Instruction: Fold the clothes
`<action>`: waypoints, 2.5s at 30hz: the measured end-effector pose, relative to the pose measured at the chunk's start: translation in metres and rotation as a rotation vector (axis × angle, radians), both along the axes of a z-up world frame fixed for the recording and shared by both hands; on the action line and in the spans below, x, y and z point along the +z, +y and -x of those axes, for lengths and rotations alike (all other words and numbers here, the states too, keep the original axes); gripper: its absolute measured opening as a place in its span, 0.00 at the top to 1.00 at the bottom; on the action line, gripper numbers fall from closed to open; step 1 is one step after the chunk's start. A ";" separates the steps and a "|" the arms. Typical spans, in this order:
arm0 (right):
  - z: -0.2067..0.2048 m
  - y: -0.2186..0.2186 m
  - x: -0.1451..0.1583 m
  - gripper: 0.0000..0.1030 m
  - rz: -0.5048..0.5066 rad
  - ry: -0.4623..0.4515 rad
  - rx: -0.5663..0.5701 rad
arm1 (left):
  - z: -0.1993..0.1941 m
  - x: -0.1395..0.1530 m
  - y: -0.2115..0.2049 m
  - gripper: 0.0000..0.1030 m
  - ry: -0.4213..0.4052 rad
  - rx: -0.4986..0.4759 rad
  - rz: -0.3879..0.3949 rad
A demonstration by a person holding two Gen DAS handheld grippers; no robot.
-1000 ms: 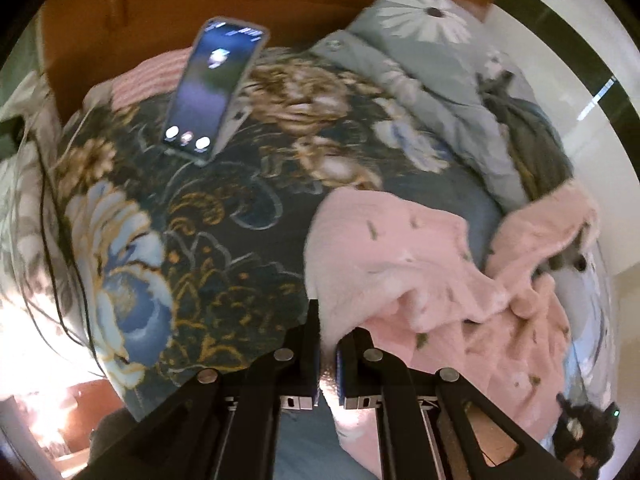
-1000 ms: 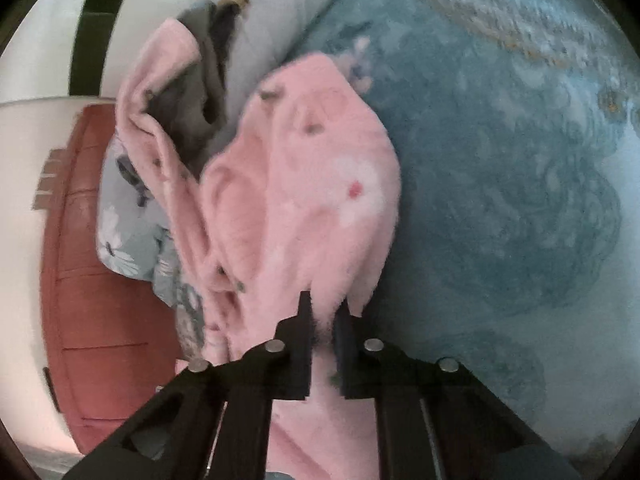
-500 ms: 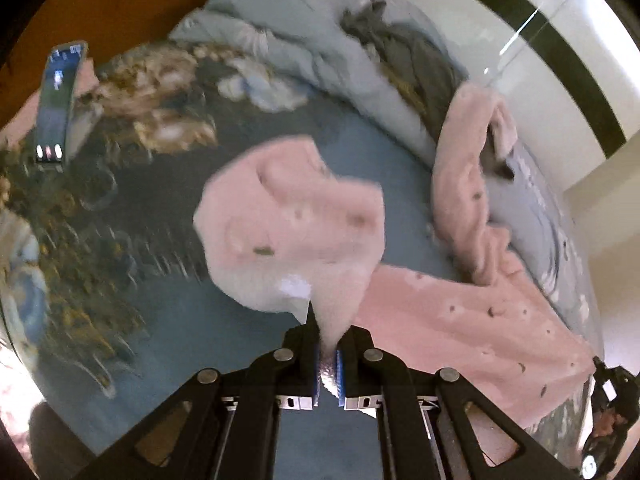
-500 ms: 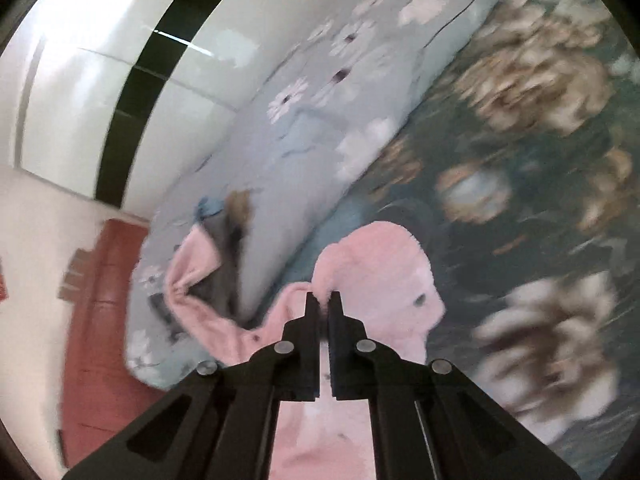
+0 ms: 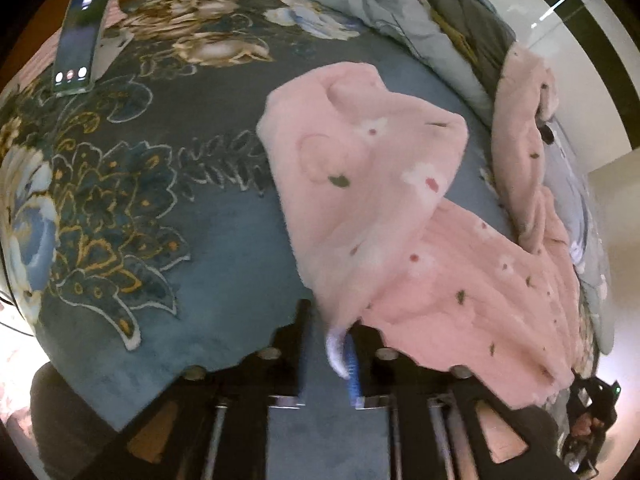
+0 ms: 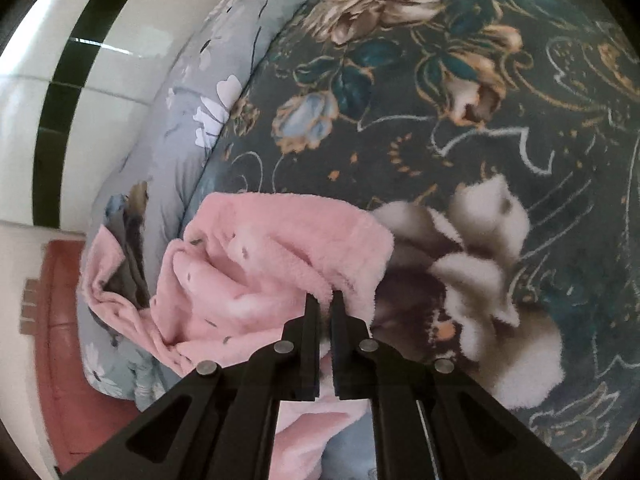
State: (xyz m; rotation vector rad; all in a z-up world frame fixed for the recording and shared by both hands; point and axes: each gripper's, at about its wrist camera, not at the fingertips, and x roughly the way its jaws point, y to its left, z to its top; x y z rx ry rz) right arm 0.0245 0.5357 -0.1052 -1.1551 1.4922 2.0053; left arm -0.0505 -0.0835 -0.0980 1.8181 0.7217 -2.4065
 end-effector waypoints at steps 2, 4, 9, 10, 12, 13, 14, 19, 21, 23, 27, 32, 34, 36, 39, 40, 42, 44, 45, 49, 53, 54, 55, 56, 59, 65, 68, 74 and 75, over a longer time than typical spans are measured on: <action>0.001 -0.002 0.006 0.94 -0.014 -0.013 0.030 | 0.000 0.005 0.002 0.63 -0.004 -0.023 -0.032; 0.002 -0.004 0.011 0.92 -0.027 -0.027 0.060 | -0.001 0.014 0.005 0.57 0.004 -0.053 -0.035; -0.007 -0.020 0.035 0.79 -0.137 -0.078 0.114 | 0.012 0.041 0.034 0.44 0.075 -0.158 0.154; -0.007 -0.024 0.039 0.78 -0.147 -0.076 0.120 | 0.020 0.043 0.042 0.43 0.080 -0.182 0.181; -0.004 -0.032 0.047 0.78 -0.164 -0.071 0.135 | 0.041 0.046 0.058 0.43 0.087 -0.228 0.238; -0.001 -0.038 0.050 0.78 -0.158 -0.058 0.151 | 0.052 0.046 0.068 0.43 0.089 -0.251 0.269; 0.003 -0.043 0.052 0.78 -0.153 -0.046 0.169 | 0.064 0.046 0.077 0.43 0.091 -0.273 0.300; 0.014 -0.065 0.056 0.70 -0.151 -0.024 0.247 | 0.135 0.029 0.110 0.43 0.052 -0.303 0.428; 0.014 -0.069 0.050 0.70 -0.138 -0.040 0.266 | 0.156 0.017 0.122 0.43 0.027 -0.322 0.495; 0.010 -0.067 0.043 0.70 -0.126 -0.065 0.269 | 0.168 0.004 0.132 0.43 0.004 -0.360 0.558; -0.002 -0.057 0.033 0.70 -0.110 -0.112 0.242 | 0.179 -0.017 0.143 0.64 -0.028 -0.413 0.674; -0.016 -0.047 0.027 0.70 -0.111 -0.161 0.211 | 0.184 -0.027 0.143 0.94 -0.024 -0.442 0.784; -0.019 -0.048 0.026 0.70 -0.103 -0.181 0.208 | 0.186 -0.018 0.141 0.95 0.025 -0.449 0.822; -0.020 -0.051 0.026 0.70 -0.092 -0.193 0.212 | 0.186 0.015 0.136 0.95 0.129 -0.437 0.798; -0.020 -0.058 0.034 0.70 -0.104 -0.186 0.220 | 0.182 0.089 0.109 0.95 0.304 -0.338 0.670; -0.019 -0.060 0.038 0.70 -0.111 -0.180 0.219 | 0.177 0.112 0.095 0.95 0.351 -0.294 0.614; -0.019 -0.064 0.045 0.70 -0.112 -0.159 0.210 | 0.165 0.150 0.063 0.95 0.436 -0.211 0.521; -0.017 -0.069 0.051 0.70 -0.118 -0.148 0.207 | 0.150 0.179 0.028 0.95 0.514 -0.132 0.450; -0.017 -0.072 0.053 0.70 -0.122 -0.146 0.207 | 0.139 0.182 0.009 0.95 0.532 -0.096 0.436; -0.015 -0.085 0.055 0.70 -0.122 -0.154 0.227 | 0.098 0.122 -0.060 0.95 0.398 0.042 0.418; -0.016 -0.096 0.053 0.70 -0.113 -0.171 0.244 | 0.062 0.012 -0.127 0.95 0.103 0.186 0.353; -0.016 -0.098 0.053 0.70 -0.115 -0.176 0.249 | 0.045 -0.011 -0.143 0.95 0.051 0.238 0.313; -0.016 -0.099 0.054 0.70 -0.122 -0.185 0.253 | 0.034 -0.021 -0.149 0.95 0.032 0.269 0.289; -0.016 -0.099 0.055 0.70 -0.128 -0.192 0.254 | 0.023 -0.030 -0.157 0.95 0.017 0.304 0.254; -0.016 -0.097 0.058 0.70 -0.136 -0.204 0.243 | 0.008 -0.035 -0.165 0.95 0.027 0.351 0.205; -0.021 -0.092 0.053 0.70 -0.098 -0.169 0.222 | 0.003 -0.031 -0.171 0.95 0.037 0.420 0.194; -0.031 -0.077 0.044 0.70 -0.087 -0.157 0.175 | -0.001 -0.035 -0.167 0.95 0.032 0.400 0.200; -0.040 -0.035 0.018 0.70 -0.052 -0.125 0.070 | -0.005 -0.034 -0.151 0.95 0.031 0.358 0.224; -0.040 -0.029 0.015 0.69 -0.033 -0.108 0.046 | -0.004 -0.034 -0.152 0.95 0.025 0.369 0.222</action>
